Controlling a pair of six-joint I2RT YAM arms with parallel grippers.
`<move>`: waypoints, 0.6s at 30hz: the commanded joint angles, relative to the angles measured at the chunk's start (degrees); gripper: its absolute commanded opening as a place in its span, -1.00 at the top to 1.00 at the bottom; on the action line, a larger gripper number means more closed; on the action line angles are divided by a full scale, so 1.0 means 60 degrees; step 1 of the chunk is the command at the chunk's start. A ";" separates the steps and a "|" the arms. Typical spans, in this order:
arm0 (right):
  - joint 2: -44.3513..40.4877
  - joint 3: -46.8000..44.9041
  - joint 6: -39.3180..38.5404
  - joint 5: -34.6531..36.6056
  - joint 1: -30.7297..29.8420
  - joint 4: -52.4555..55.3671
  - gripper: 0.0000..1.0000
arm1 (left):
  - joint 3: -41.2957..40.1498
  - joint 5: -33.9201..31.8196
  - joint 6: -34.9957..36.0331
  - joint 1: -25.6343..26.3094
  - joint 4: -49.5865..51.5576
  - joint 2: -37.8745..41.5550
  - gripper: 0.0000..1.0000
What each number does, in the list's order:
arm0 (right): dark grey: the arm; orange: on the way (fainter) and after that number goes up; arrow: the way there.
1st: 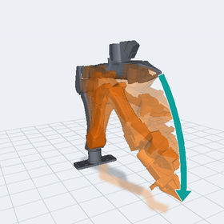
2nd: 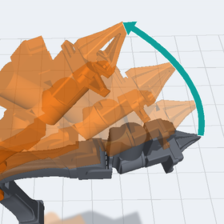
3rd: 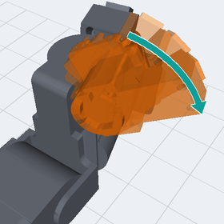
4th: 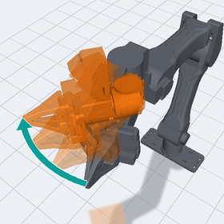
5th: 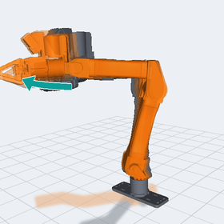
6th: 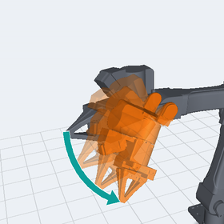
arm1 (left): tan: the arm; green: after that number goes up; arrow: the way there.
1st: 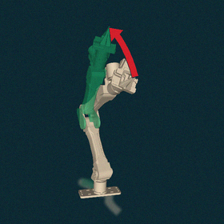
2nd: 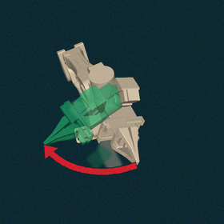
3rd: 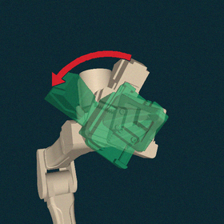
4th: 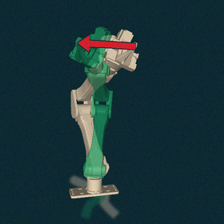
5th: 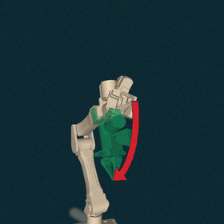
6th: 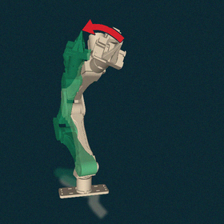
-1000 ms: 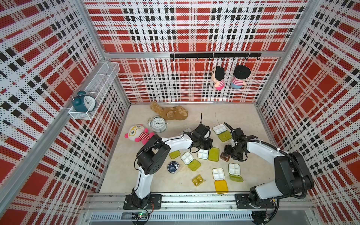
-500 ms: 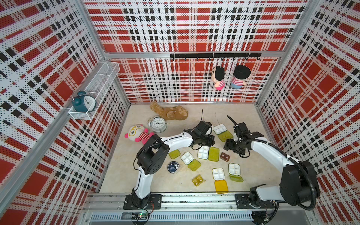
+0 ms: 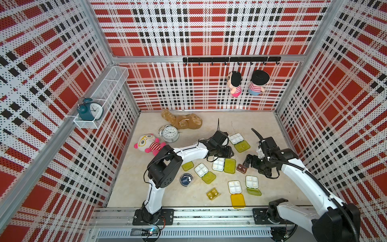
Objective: Close pillboxes
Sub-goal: Close the lid on the pillbox.
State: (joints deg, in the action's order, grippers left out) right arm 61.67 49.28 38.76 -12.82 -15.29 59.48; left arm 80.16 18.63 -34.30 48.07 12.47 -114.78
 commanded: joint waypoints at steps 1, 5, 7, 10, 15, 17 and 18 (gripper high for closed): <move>-0.0847 -0.0325 0.1009 -0.0615 -0.0602 0.1057 -1.00 | 0.0455 0.0087 0.0005 0.0219 -0.0167 -0.0140 0.18; -0.1494 -0.0464 0.1983 -0.0923 -0.1765 0.1570 -1.00 | 0.0643 0.0189 -0.0080 0.0321 -0.0167 -0.0376 0.13; -0.1744 -0.0526 0.2527 -0.1089 -0.2330 0.1672 -1.00 | 0.0672 0.0181 -0.0112 0.0352 -0.0174 -0.0413 0.12; -0.2044 -0.0625 0.3411 -0.1145 -0.3254 0.1687 -1.00 | 0.0650 0.0203 -0.0113 0.0396 -0.0203 -0.0425 0.11; -0.2153 -0.0810 0.4364 -0.1023 -0.4483 0.1670 -1.00 | 0.0520 0.0147 -0.0125 0.0409 -0.0233 -0.0326 0.10; -0.2122 -0.1116 0.4568 -0.1120 -0.4762 0.1415 -1.00 | 0.0429 0.0132 -0.0156 0.0409 -0.0304 -0.0271 0.10; -0.2086 -0.1236 0.4601 -0.1151 -0.4828 0.1300 -1.00 | 0.0390 0.0132 -0.0171 0.0410 -0.0333 -0.0249 0.10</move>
State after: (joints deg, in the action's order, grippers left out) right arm 49.36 43.53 61.73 -19.55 -42.76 67.55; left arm 82.96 19.27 -34.81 50.24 11.81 -116.31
